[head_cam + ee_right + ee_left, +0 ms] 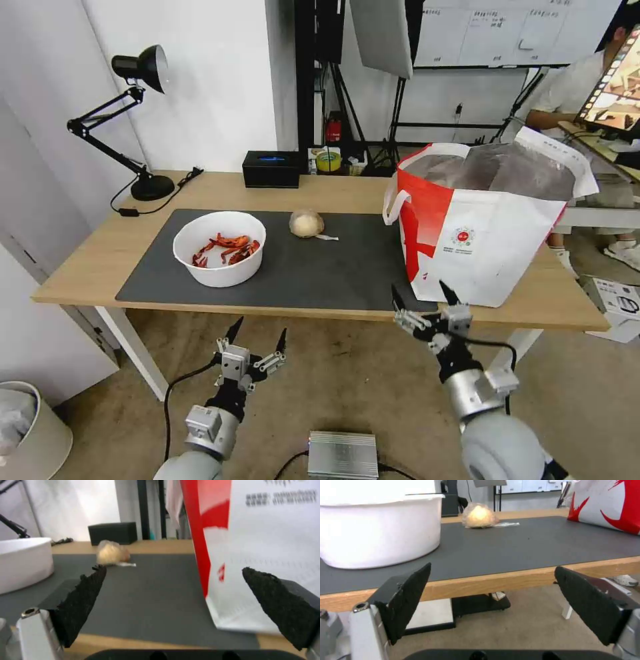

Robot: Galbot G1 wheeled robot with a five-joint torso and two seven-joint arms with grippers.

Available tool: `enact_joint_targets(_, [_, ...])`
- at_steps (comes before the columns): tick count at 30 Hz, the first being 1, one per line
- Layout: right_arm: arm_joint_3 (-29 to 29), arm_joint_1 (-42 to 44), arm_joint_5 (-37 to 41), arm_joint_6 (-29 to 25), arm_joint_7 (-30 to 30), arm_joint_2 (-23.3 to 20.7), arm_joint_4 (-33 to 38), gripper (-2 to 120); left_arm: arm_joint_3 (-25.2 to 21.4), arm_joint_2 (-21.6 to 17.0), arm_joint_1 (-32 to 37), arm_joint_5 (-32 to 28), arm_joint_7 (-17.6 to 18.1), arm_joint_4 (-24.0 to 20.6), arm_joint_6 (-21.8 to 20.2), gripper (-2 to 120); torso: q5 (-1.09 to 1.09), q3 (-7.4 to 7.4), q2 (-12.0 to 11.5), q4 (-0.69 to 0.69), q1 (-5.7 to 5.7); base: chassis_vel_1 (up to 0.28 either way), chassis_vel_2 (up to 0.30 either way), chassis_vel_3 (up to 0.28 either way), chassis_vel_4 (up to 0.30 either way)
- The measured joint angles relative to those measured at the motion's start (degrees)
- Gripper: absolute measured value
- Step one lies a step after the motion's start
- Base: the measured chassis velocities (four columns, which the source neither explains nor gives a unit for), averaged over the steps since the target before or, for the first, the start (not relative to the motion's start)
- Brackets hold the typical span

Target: Pick up the trash from the table and place it into the takeout bag.

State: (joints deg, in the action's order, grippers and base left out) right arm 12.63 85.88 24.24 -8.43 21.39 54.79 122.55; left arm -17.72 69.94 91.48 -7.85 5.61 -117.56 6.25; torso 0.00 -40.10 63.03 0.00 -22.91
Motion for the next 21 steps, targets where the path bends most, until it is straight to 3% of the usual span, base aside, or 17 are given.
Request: enact_joint_targets(21, [-0.8,4.7,-2.0,-0.1,0.3,1.2,0.2,100,-0.5,-0.4,0.0,-0.3,-0.1,0.3,0.0,100,0.0,0.0,0.0,0.01,0.0,0.0,0.0,0.0,0.0])
